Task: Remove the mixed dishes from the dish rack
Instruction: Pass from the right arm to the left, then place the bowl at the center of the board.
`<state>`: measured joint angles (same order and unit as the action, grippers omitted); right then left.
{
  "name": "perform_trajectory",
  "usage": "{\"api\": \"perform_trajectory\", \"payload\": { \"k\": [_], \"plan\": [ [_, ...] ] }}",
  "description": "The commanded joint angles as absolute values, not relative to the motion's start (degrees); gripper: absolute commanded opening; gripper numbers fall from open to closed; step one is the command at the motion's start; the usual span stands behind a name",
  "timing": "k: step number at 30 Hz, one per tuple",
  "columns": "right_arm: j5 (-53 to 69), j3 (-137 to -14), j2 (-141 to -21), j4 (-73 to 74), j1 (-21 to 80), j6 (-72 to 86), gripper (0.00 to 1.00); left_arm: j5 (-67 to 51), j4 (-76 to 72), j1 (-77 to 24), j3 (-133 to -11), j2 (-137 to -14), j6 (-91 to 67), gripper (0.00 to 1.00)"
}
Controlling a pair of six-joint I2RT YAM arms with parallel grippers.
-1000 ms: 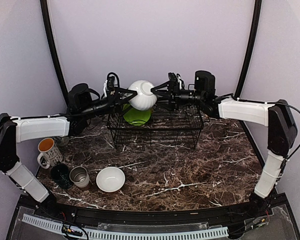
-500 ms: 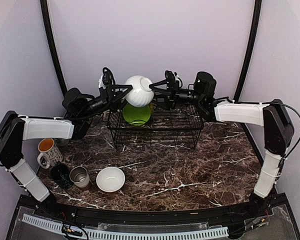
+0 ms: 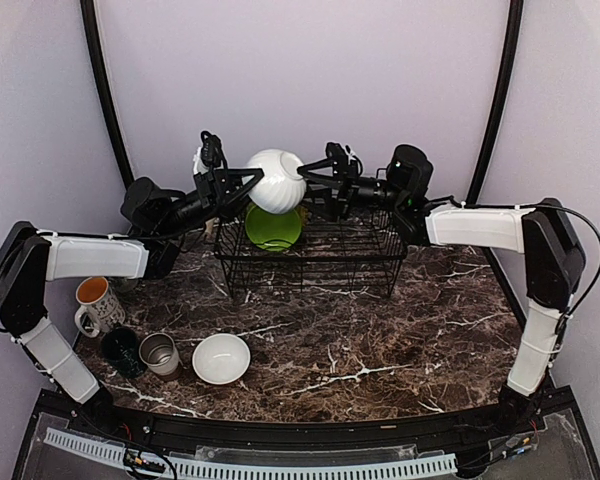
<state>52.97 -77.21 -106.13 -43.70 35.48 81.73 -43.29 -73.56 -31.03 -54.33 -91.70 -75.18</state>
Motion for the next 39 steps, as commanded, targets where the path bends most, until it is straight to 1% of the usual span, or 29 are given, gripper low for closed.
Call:
{"api": "perform_trajectory", "payload": {
  "k": [1, 4, 6, 7, 12, 15, 17, 18, 19, 20, 21, 24, 27, 30, 34, 39],
  "plan": [
    [51.59, -76.73, -107.34, -46.86, 35.48, 78.26, 0.68, -42.56, -73.69, -31.94, -54.95, -89.74, -77.08, 0.02],
    [51.59, -76.32, -107.04, -45.84, 35.36, 76.9, 0.79, -42.47, -72.18, -31.99, -54.83, -88.68, -76.51, 0.01],
    [51.19, -75.33, -106.24, -45.35, 35.06, 75.64, 0.93, -42.34, -70.43, -32.06, -54.66, -87.11, -75.37, 0.01],
    [51.06, -74.94, -105.87, -44.44, 34.88, 74.6, 0.98, -42.29, -69.93, -32.07, -54.49, -86.62, -74.57, 0.01],
    [50.6, -73.76, -103.67, -38.88, 33.35, 69.27, 0.99, -41.65, -65.66, -32.08, -53.39, -82.56, -72.26, 0.01],
    [48.0, -73.78, -101.52, -30.49, 32.21, 63.02, 0.99, -41.13, -59.11, -32.04, -53.44, -80.43, -67.79, 0.01],
    [46.13, -74.04, -100.42, -24.52, 31.57, 59.22, 0.99, -39.77, -47.4, -32.15, -53.69, -78.56, -63.3, 0.01],
    [45.09, -74.05, -99.9, -22.04, 31.29, 57.54, 0.99, -38.68, -44.0, -32.36, -54.42, -77.54, -61.57, 0.01],
    [43.97, -74.15, -99.38, -18.75, 31.15, 55.18, 0.99, -37.93, -36.25, -32.53, -55.03, -77.0, -57.95, 0.01],
    [42.7, -74.36, -98.63, -16.6, 31.0, 53.65, 0.99, -36.05, -32.14, -33.16, -56.41, -76.12, -55.78, 0.01],
    [40.89, -74.74, -97.78, -13.63, 30.88, 51.52, 0.99, -34.99, -23.86, -33.67, -57.21, -75.76, -51.34, 0.01],
    [34.81, -75.88, -94.4, -3.97, 30.61, 43.98, 0.99, -27.51, -9.34, -37.68, -61.39, -74.05, -40.64, 0.01],
    [29.03, -77.49, -92.04, 4.16, 30.41, 38.04, 0.99, -21.18, 3.94, -43.3, -64.05, -73.2, -34.48, 0.01],
    [24.94, -78.26, -90.06, 8.68, 30.2, 33.74, 0.99, -15.96, 9.73, -47.29, -64.79, -73.17, -31.0, 0.01],
    [22.85, -77.56, -88.1, 9.83, 29.26, 31.87, 0.99, -9.29, 18.32, -53.81, -65.0, -74.43, -28.54, 0.01],
    [22.3, -77.26, -87.62, 10.02, 29.09, 31.12, 0.99, -3.96, 22.25, -62.59, -66.66, -79.07, -27.5, 0.01]
  ]
}}
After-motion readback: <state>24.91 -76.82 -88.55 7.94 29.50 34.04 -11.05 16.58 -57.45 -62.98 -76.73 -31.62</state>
